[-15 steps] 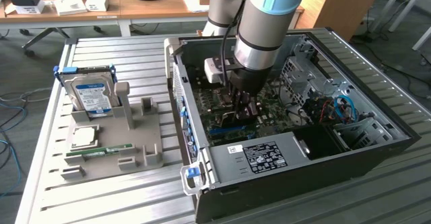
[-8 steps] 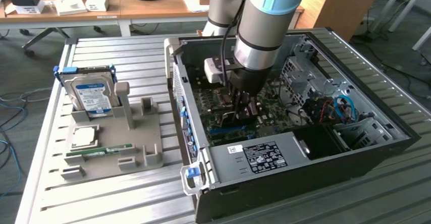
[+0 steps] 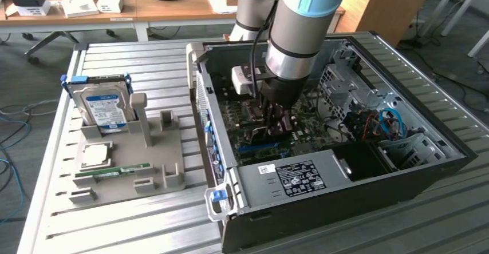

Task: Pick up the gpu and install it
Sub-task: 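Insert the gpu into the slot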

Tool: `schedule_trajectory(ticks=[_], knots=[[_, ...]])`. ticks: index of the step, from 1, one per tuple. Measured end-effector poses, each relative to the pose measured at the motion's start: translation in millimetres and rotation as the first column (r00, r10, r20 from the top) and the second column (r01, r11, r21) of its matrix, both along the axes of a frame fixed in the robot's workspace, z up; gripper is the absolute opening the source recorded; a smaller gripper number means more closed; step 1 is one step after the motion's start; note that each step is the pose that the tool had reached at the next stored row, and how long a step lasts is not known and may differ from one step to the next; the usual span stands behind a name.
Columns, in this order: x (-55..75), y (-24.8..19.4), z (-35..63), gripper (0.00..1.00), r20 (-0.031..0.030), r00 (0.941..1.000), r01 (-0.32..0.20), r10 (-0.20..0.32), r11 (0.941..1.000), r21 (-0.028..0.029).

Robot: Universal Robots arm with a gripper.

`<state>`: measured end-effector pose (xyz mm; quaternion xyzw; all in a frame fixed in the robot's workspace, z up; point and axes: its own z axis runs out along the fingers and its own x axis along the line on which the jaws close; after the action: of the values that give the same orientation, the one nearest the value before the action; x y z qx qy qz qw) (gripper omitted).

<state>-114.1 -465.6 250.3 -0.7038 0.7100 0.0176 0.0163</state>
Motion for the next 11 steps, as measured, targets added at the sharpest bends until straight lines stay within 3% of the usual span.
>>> schedule_trajectory(ticks=[9,10,11], knots=[[0.0,0.0,0.0,0.27,0.0,1.0,0.0,0.0,1.0,0.0],[0.0,0.0,0.0,0.34,0.0,1.0,0.0,0.0,1.0,0.0],[0.0,0.0,0.0,0.34,0.0,1.0,0.0,0.0,1.0,0.0001]])
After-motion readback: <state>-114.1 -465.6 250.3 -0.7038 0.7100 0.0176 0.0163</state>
